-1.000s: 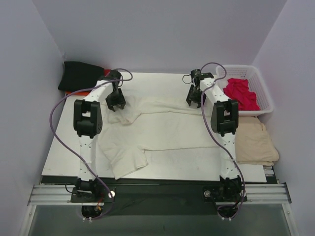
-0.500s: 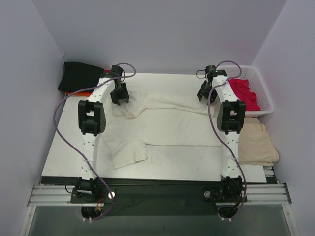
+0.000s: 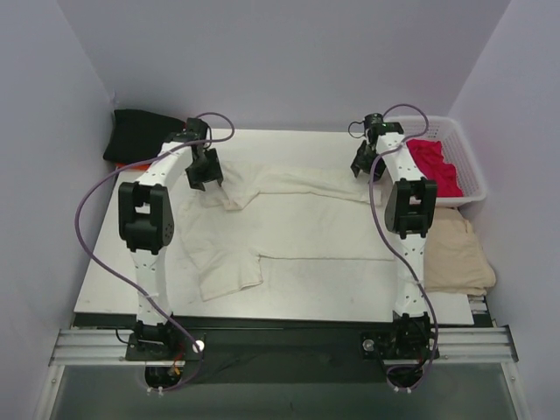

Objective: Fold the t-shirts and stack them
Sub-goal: Fold the flattened tshirt in 1/3 of the way

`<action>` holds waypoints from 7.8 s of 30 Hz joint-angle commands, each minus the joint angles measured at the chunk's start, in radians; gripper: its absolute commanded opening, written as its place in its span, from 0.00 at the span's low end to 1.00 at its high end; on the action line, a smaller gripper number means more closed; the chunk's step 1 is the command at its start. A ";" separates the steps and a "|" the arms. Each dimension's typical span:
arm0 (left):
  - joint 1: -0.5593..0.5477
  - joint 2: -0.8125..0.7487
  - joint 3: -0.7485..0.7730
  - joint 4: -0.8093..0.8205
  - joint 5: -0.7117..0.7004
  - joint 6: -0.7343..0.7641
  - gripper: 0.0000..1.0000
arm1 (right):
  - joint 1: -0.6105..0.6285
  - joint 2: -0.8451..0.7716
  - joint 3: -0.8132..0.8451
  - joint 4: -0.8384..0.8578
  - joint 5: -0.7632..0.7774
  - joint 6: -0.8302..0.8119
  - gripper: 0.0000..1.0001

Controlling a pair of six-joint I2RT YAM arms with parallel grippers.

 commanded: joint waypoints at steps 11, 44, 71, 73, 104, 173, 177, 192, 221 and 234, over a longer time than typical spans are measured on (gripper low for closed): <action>0.001 -0.142 -0.161 -0.020 -0.082 -0.115 0.66 | 0.073 -0.143 -0.022 -0.008 0.083 -0.049 0.47; 0.001 -0.158 -0.268 0.011 -0.006 -0.172 0.31 | 0.085 -0.179 -0.109 -0.002 0.109 -0.045 0.46; 0.004 -0.363 -0.355 -0.046 -0.061 -0.152 0.04 | 0.132 -0.200 -0.141 -0.002 0.122 -0.048 0.45; 0.003 -0.384 -0.394 -0.043 -0.070 -0.153 0.04 | 0.134 -0.202 -0.144 -0.002 0.123 -0.048 0.45; 0.003 -0.438 -0.471 0.046 -0.156 -0.215 0.64 | 0.174 -0.254 -0.235 -0.002 0.142 -0.061 0.44; 0.185 0.209 0.082 0.047 0.215 -0.288 0.64 | 0.671 -0.018 -0.124 0.281 -0.397 0.113 0.42; 0.185 0.203 0.069 0.055 0.212 -0.285 0.64 | 0.668 -0.005 -0.114 0.279 -0.392 0.113 0.33; 0.208 0.254 0.164 0.026 0.177 -0.281 0.64 | 0.692 -0.168 -0.344 0.279 -0.322 0.077 0.00; 0.185 -0.066 0.029 0.020 0.066 -0.132 0.65 | 0.559 -0.419 -0.465 0.115 -0.012 0.009 0.46; 0.034 -0.012 0.045 0.008 0.119 -0.087 0.65 | 0.363 -0.334 -0.367 0.061 0.071 -0.082 0.44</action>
